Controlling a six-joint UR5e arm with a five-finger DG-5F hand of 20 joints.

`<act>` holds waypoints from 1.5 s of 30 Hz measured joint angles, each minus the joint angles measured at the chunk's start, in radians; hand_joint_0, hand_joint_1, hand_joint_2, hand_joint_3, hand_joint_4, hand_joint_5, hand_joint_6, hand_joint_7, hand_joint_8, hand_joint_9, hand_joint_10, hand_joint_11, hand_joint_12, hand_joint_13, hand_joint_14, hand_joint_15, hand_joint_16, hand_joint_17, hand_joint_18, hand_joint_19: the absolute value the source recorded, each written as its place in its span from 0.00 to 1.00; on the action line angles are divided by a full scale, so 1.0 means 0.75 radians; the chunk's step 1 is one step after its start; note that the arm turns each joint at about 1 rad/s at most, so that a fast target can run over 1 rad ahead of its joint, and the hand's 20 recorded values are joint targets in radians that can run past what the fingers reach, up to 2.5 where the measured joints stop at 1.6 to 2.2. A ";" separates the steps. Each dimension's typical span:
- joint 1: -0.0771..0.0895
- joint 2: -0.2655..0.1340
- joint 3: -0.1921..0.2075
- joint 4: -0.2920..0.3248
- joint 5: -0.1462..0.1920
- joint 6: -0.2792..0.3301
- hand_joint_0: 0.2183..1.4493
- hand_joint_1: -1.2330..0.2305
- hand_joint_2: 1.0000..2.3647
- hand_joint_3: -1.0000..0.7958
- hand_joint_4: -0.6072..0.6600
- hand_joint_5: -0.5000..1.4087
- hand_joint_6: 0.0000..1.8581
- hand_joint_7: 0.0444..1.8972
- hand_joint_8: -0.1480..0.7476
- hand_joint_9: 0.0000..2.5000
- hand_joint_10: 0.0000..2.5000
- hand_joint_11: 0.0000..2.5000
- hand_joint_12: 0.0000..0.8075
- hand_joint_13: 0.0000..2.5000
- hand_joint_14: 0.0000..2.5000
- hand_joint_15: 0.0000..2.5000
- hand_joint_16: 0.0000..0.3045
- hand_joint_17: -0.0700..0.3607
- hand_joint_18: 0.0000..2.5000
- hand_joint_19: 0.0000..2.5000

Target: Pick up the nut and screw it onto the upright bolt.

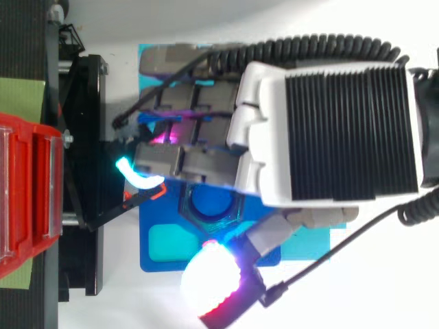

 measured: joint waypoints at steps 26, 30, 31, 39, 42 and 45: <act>0.025 -0.002 -0.047 -0.027 0.004 0.067 0.26 0.77 0.00 0.28 0.69 0.24 0.27 0.60 0.49 0.35 0.00 0.00 0.38 0.24 0.00 0.00 0.12 0.35 0.14 0.00; 0.010 -0.002 -0.047 -0.033 0.000 0.069 0.26 0.76 0.00 0.28 0.67 0.24 0.27 0.65 0.49 0.35 0.00 0.00 0.37 0.24 0.00 0.00 0.11 0.33 0.14 0.00; 0.006 -0.002 -0.047 -0.035 -0.001 0.069 0.26 0.76 0.00 0.28 0.67 0.24 0.27 0.66 0.49 0.35 0.00 0.00 0.37 0.24 0.00 0.00 0.11 0.33 0.14 0.00; -0.027 -0.002 -0.048 -0.040 -0.023 0.069 0.26 0.75 0.00 0.28 0.64 0.26 0.29 0.77 0.51 0.38 0.00 0.00 0.33 0.26 0.00 0.00 0.09 0.31 0.15 0.00; -0.045 -0.002 -0.048 -0.037 -0.038 0.068 0.26 0.74 0.00 0.28 0.62 0.27 0.32 0.71 0.50 0.42 0.00 0.00 0.31 0.30 0.00 0.00 0.08 0.29 0.18 0.00; -0.057 -0.002 -0.048 -0.035 -0.047 0.067 0.27 0.72 0.00 0.28 0.61 0.27 0.34 0.67 0.51 0.46 0.00 0.00 0.28 0.32 0.00 0.00 0.07 0.27 0.20 0.00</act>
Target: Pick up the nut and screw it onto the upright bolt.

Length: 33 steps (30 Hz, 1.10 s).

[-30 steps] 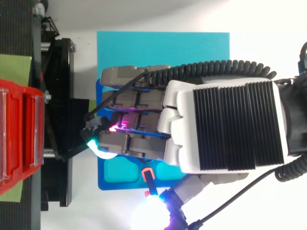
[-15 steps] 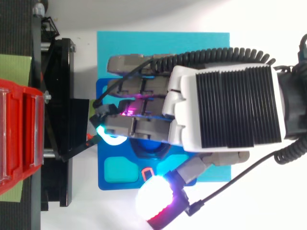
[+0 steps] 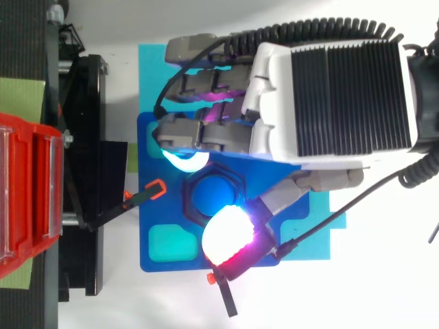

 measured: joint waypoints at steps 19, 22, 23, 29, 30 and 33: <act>-0.046 0.001 0.044 0.000 -0.077 0.002 0.25 0.75 0.00 0.28 0.67 0.21 0.27 0.42 0.48 0.39 0.00 0.00 0.34 0.28 0.00 0.00 0.09 0.31 0.17 0.00; -0.042 0.000 0.048 0.003 -0.077 0.002 0.25 0.76 0.00 0.28 0.66 0.21 0.27 0.40 0.47 0.38 0.00 0.00 0.35 0.27 0.00 0.00 0.10 0.32 0.17 0.00; -0.040 0.000 0.048 0.004 -0.076 0.002 0.25 0.76 0.00 0.28 0.66 0.21 0.27 0.39 0.47 0.38 0.00 0.00 0.35 0.27 0.00 0.00 0.10 0.32 0.16 0.00; -0.017 0.000 0.048 0.005 -0.064 0.003 0.25 0.77 0.00 0.28 0.67 0.21 0.27 0.40 0.47 0.37 0.00 0.00 0.36 0.26 0.00 0.00 0.11 0.33 0.16 0.00; -0.012 0.000 0.048 0.005 -0.061 0.003 0.25 0.76 0.00 0.28 0.66 0.21 0.27 0.40 0.47 0.37 0.00 0.00 0.35 0.26 0.00 0.00 0.10 0.33 0.15 0.00; 0.007 0.000 0.048 0.005 -0.046 0.004 0.25 0.76 0.00 0.28 0.67 0.21 0.27 0.42 0.47 0.37 0.00 0.00 0.35 0.26 0.00 0.00 0.10 0.33 0.15 0.00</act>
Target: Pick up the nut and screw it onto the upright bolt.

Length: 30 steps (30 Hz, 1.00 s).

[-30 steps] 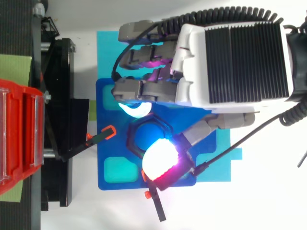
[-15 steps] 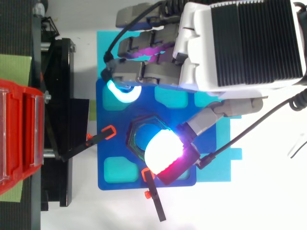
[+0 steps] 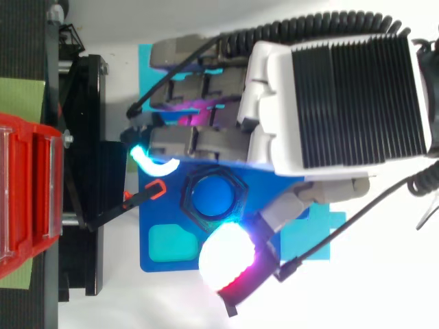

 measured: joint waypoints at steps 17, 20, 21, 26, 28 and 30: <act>0.062 0.000 0.000 -0.022 0.052 0.024 0.26 0.71 0.00 0.28 0.67 0.24 0.27 0.66 0.49 0.39 0.00 0.00 0.33 0.27 0.00 0.00 0.09 0.31 0.16 0.00; 0.057 0.000 0.000 -0.028 0.050 0.026 0.27 0.70 0.00 0.28 0.67 0.25 0.27 0.68 0.49 0.39 0.00 0.00 0.33 0.27 0.00 0.00 0.09 0.31 0.16 0.00; 0.055 0.000 0.000 -0.031 0.049 0.026 0.27 0.70 0.00 0.28 0.66 0.25 0.27 0.68 0.50 0.40 0.00 0.00 0.33 0.28 0.00 0.00 0.09 0.30 0.16 0.00; 0.046 0.000 0.000 -0.047 0.045 0.027 0.27 0.69 0.00 0.28 0.66 0.25 0.27 0.70 0.50 0.40 0.00 0.00 0.32 0.28 0.00 0.00 0.09 0.30 0.17 0.00; 0.041 0.000 0.000 -0.054 0.045 0.027 0.27 0.69 0.00 0.28 0.66 0.25 0.27 0.72 0.50 0.41 0.00 0.00 0.32 0.29 0.00 0.00 0.08 0.30 0.18 0.00; 0.033 0.000 0.000 -0.064 0.043 0.027 0.27 0.69 0.00 0.28 0.66 0.25 0.27 0.72 0.50 0.41 0.00 0.00 0.32 0.29 0.00 0.00 0.08 0.29 0.18 0.00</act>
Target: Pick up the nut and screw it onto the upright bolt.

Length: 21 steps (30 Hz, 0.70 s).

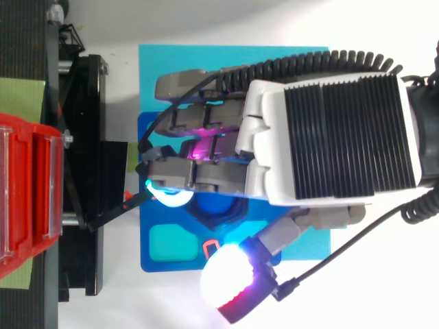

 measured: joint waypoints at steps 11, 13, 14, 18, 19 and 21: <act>-0.043 0.000 -0.020 -0.008 -0.026 -0.003 0.27 0.67 0.00 0.28 0.64 0.27 0.28 0.79 0.50 0.43 0.00 0.00 0.30 0.31 0.00 0.00 0.07 0.28 0.20 0.00; -0.051 0.000 -0.038 -0.001 -0.032 -0.004 0.27 0.67 0.00 0.28 0.63 0.26 0.30 0.75 0.51 0.44 0.00 0.00 0.30 0.32 0.00 0.00 0.07 0.28 0.20 0.00; -0.056 0.000 -0.048 0.003 -0.036 -0.004 0.27 0.67 0.00 0.28 0.62 0.27 0.32 0.73 0.51 0.44 0.00 0.00 0.30 0.32 0.00 0.00 0.07 0.28 0.21 0.00; -0.069 0.000 -0.062 0.020 -0.046 -0.004 0.27 0.67 0.00 0.28 0.61 0.27 0.33 0.69 0.50 0.46 0.00 0.00 0.29 0.34 0.00 0.00 0.07 0.27 0.22 0.00; -0.072 0.000 -0.063 0.022 -0.050 -0.004 0.27 0.67 0.00 0.28 0.62 0.27 0.32 0.71 0.51 0.46 0.00 0.00 0.29 0.34 0.00 0.00 0.07 0.27 0.22 0.00; -0.079 0.000 -0.065 0.025 -0.061 -0.003 0.27 0.68 0.00 0.28 0.64 0.27 0.27 0.79 0.51 0.46 0.00 0.00 0.29 0.34 0.00 0.00 0.07 0.27 0.22 0.00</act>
